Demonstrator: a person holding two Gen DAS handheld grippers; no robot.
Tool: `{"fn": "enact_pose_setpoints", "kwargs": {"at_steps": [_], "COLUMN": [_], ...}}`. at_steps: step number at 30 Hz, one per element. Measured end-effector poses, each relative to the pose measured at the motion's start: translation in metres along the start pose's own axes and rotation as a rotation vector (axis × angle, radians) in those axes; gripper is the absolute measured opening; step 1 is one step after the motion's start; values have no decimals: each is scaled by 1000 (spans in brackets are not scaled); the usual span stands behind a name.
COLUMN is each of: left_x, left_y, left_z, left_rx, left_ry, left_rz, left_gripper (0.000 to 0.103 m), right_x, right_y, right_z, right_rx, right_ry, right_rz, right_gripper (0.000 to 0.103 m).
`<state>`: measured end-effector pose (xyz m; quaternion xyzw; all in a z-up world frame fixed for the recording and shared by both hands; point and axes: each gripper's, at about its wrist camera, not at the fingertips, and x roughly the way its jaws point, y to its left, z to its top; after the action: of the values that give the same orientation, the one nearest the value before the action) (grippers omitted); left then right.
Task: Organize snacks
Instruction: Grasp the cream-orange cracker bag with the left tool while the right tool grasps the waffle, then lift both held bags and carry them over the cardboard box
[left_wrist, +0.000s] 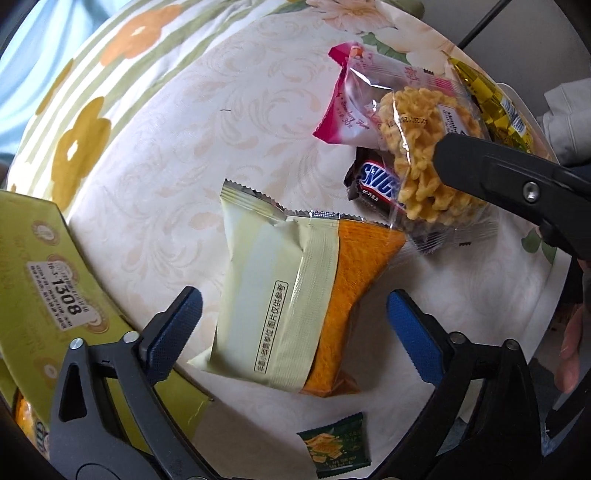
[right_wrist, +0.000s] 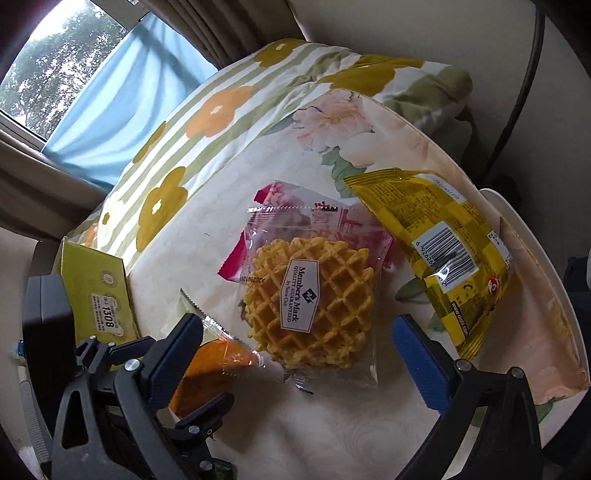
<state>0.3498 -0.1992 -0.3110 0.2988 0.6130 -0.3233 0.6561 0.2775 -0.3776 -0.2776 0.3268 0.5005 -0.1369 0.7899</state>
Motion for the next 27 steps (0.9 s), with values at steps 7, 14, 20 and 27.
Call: {"fn": "enact_pose_setpoints", "kwargs": {"at_steps": [7, 14, 20, 27], "left_x": [14, 13, 10, 6], "left_y": [10, 10, 16, 18], "left_z": [3, 0, -2, -13], "left_rx": [-21, -20, -38, -71], "left_ry": [22, -3, -15, -10], "left_rz": [-31, -36, -53, -55], "left_gripper": [78, 65, 62, 62], "right_x": [15, 24, 35, 43], "right_y": [6, 10, 10, 14], "right_z": [2, 4, 6, 7], "right_rx": [11, -1, 2, 7], "right_ry": [1, 1, 23, 30], "right_rz": [-58, -87, -109, -135], "right_gripper": [102, 102, 102, 85]}}
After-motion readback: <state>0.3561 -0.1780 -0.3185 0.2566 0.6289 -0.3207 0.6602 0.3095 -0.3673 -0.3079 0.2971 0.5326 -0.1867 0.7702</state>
